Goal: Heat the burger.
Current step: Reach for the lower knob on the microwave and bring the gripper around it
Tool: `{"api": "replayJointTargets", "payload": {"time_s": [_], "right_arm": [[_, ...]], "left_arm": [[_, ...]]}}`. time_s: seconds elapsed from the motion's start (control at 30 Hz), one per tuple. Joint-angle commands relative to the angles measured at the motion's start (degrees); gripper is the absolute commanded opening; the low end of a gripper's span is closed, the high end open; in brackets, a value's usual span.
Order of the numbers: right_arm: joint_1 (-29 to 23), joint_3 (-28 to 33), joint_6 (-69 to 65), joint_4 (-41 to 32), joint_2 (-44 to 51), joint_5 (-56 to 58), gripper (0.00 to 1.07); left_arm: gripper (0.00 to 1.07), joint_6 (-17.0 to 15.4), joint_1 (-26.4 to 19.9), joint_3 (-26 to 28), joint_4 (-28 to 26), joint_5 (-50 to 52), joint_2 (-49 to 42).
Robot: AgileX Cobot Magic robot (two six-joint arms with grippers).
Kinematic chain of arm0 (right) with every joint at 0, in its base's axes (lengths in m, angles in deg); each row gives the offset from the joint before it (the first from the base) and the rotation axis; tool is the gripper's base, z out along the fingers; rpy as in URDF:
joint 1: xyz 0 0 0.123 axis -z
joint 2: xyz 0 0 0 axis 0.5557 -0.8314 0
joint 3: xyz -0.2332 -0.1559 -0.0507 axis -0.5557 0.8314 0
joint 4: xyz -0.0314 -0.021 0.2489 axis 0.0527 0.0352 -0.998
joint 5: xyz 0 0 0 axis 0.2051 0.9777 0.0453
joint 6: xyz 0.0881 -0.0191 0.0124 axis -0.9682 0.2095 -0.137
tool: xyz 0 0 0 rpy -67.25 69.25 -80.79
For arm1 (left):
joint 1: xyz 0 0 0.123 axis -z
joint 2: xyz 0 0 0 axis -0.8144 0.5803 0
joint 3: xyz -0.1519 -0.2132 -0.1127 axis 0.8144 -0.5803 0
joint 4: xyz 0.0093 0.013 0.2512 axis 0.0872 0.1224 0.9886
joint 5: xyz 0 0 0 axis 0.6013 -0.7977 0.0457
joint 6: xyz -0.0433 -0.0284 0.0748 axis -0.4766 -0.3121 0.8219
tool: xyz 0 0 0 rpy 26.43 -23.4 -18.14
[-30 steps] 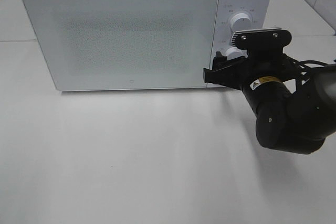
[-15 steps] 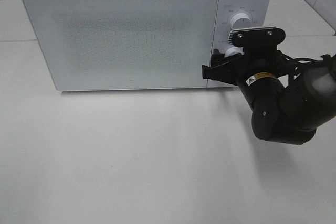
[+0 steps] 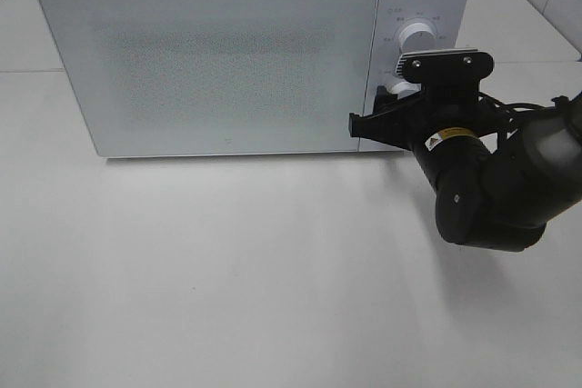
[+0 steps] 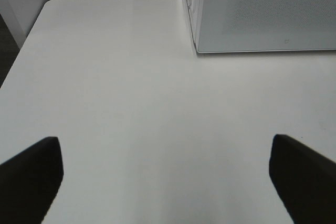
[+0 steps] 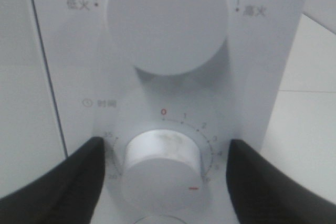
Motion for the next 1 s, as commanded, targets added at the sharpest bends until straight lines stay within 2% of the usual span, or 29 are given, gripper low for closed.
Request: {"api": "replayJointTargets", "payload": {"time_s": [0.03,0.1,0.13,0.17,0.23,0.27,0.37,0.57,0.63,0.67,0.73,0.8,0.83,0.87,0.93,1.0], "right_arm": [[0.4,-0.7,-0.9,1.4,-0.2,-3.4,0.47],[0.4,-0.7,-0.9,2.2,-0.2,-3.6,0.31],[0.4,-0.7,-0.9,2.2,-0.2,-3.6,0.31],[0.4,-0.7,-0.5,2.8,-0.2,-3.9,0.19],[0.4,-0.7,-0.5,2.8,-0.2,-4.0,0.16],[0.4,-0.7,-0.5,2.8,-0.2,-4.1,0.09],[0.3,-0.7,-0.5,2.9,-0.2,-4.1,0.04],[0.3,-0.7,-2.0,2.9,-0.2,-5.0,0.03],[0.3,-0.7,-6.8,2.9,-0.2,-5.8,0.03],[0.3,-0.7,-15.6,3.6,-0.2,-6.5,0.03],[0.3,-0.7,-19.7,4.0,-0.2,-6.7,0.04],[0.3,-0.7,-34.3,5.2,-0.2,-8.2,0.04],[0.3,-0.7,-34.3,5.2,-0.2,-8.2,0.04],[0.3,-0.7,-44.1,5.8,-0.2,-9.2,0.04],[0.3,-0.7,-48.3,5.8,-0.2,-9.5,0.04],[0.3,-0.7,-61.5,5.8,-0.2,-9.9,0.04]], "left_arm": [[1.00,-0.3,-0.1,-0.2,-0.1,0.3,-0.9],[1.00,-0.3,-0.1,-0.2,-0.1,0.3,-0.9],[1.00,-0.3,-0.1,-0.2,-0.1,0.3,-0.9],[1.00,-0.3,-0.1,-0.2,-0.1,0.3,-0.9],[1.00,-0.3,-0.1,-0.2,-0.1,0.3,-0.9],[1.00,-0.3,-0.1,-0.2,-0.1,0.3,-0.9],[1.00,-0.3,-0.1,-0.2,-0.1,0.3,-0.9],[1.00,-0.3,-0.1,-0.2,-0.1,0.3,-0.9],[1.00,-0.3,-0.1,-0.2,-0.1,0.3,-0.9],[1.00,-0.3,-0.1,-0.2,-0.1,0.3,-0.9],[1.00,-0.3,-0.1,-0.2,-0.1,0.3,-0.9],[1.00,-0.3,-0.1,-0.2,-0.1,0.3,-0.9],[1.00,-0.3,-0.1,-0.2,-0.1,0.3,-0.9],[1.00,-0.3,-0.1,-0.2,-0.1,0.3,-0.9],[1.00,-0.3,-0.1,-0.2,-0.1,0.3,-0.9],[1.00,-0.3,-0.1,-0.2,-0.1,0.3,-0.9]]}}
